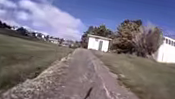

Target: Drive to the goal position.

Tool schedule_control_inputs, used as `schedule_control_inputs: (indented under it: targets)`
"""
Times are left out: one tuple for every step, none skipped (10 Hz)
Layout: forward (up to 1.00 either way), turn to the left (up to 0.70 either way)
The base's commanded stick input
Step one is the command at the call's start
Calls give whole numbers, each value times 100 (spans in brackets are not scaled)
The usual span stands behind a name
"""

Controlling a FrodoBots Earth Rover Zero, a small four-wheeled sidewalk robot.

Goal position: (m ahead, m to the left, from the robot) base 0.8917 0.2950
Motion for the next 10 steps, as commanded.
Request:
schedule_control_inputs:
  targets:
    - [100,0]
    - [100,0]
    - [100,0]
    - [100,0]
    - [100,0]
    - [100,0]
    - [100,0]
    - [100,0]
    - [100,0]
    - [100,0]
